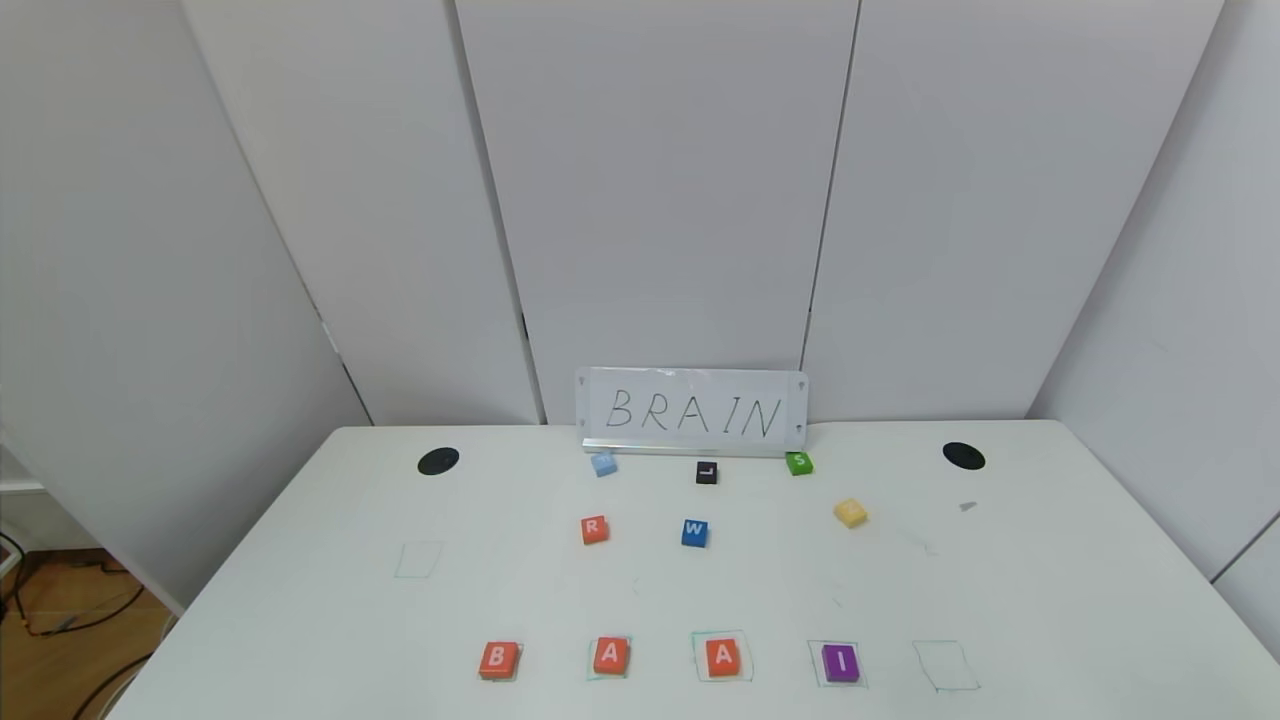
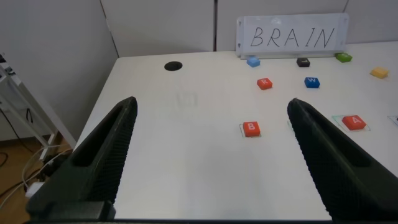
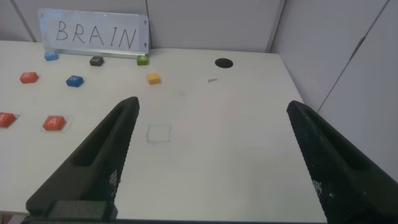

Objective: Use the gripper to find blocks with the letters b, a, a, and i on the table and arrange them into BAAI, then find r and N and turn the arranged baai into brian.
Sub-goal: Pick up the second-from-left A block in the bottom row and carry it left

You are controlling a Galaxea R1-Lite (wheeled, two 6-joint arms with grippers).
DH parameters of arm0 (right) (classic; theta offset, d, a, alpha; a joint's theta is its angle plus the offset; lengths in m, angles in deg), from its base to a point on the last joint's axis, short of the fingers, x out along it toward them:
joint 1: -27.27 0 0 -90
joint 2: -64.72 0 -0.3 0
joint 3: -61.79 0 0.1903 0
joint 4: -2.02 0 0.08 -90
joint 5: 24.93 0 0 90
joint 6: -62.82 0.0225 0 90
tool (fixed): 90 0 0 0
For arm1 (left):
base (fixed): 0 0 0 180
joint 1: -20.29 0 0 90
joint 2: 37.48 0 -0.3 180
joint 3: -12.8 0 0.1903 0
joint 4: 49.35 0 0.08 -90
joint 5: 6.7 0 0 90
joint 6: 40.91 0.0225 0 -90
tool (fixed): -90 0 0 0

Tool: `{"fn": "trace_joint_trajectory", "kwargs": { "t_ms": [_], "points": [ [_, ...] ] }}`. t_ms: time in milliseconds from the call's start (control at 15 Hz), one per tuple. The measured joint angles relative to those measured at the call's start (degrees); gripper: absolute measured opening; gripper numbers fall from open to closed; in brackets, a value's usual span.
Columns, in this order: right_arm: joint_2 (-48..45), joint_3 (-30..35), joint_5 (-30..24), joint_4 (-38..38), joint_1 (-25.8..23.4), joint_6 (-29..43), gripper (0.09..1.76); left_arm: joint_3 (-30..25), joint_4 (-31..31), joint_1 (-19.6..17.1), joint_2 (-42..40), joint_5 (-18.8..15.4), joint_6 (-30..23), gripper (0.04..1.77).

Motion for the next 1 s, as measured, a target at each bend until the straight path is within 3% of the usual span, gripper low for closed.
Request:
{"fn": "trace_joint_trajectory", "kwargs": {
  "t_ms": [333,800,1000],
  "points": [
    [16.24,-10.56,-0.60,0.90,0.33,-0.06,1.71,11.25,-0.37,0.50,13.87,-0.66,-0.22,1.72],
    [44.00,-27.17,-1.26,2.11,0.76,-0.06,1.71,27.12,-0.88,0.66,39.64,-0.74,-0.60,1.72],
    [54.31,-37.23,-1.18,10.23,1.77,0.07,1.71,33.07,-4.69,0.66,49.87,-0.83,-0.67,1.72]
  ]
}}
